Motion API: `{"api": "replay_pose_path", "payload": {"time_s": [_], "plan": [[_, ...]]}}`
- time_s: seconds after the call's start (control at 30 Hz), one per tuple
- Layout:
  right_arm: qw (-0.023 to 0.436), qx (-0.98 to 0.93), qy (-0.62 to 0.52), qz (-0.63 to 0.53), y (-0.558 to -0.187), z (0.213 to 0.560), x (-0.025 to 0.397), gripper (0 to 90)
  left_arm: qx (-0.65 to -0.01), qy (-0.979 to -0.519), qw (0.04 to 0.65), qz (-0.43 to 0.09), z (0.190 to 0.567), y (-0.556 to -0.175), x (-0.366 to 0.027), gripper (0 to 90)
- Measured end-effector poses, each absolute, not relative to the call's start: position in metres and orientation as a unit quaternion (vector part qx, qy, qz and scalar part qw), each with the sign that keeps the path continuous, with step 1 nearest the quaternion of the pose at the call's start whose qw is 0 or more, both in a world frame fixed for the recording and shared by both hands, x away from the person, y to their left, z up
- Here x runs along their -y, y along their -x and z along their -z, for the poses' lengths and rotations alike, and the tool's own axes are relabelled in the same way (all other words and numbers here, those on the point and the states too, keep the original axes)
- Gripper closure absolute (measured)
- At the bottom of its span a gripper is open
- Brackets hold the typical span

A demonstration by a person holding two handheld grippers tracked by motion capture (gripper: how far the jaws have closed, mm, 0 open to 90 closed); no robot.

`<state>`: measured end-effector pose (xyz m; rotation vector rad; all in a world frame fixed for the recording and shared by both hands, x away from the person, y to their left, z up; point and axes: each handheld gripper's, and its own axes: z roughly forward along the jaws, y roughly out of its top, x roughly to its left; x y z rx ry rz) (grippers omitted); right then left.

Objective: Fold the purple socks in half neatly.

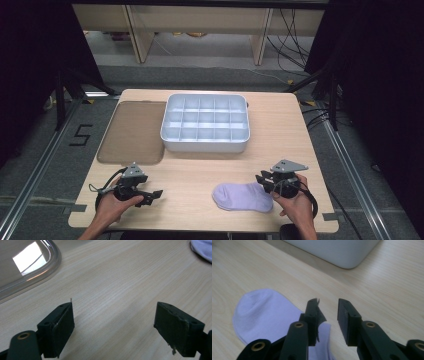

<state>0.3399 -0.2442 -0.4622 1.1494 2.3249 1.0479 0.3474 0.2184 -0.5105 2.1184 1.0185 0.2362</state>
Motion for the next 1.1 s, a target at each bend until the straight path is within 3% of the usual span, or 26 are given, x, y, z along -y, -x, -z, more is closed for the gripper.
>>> {"api": "replay_pose_path", "payload": {"time_s": [0.53,1.1], "plan": [[0.125,-0.872,-0.309,-0.358,-0.33,0.472,0.201,89.2,-0.401,-0.825,0.386,-0.096,0.51,-0.347,-0.216,15.7],[0.097,-0.908,-0.278,-0.298,-0.33,0.497,0.173,90.0,-0.4,-0.829,0.378,-0.101,0.509,-0.346,-0.215,16.1]]}}
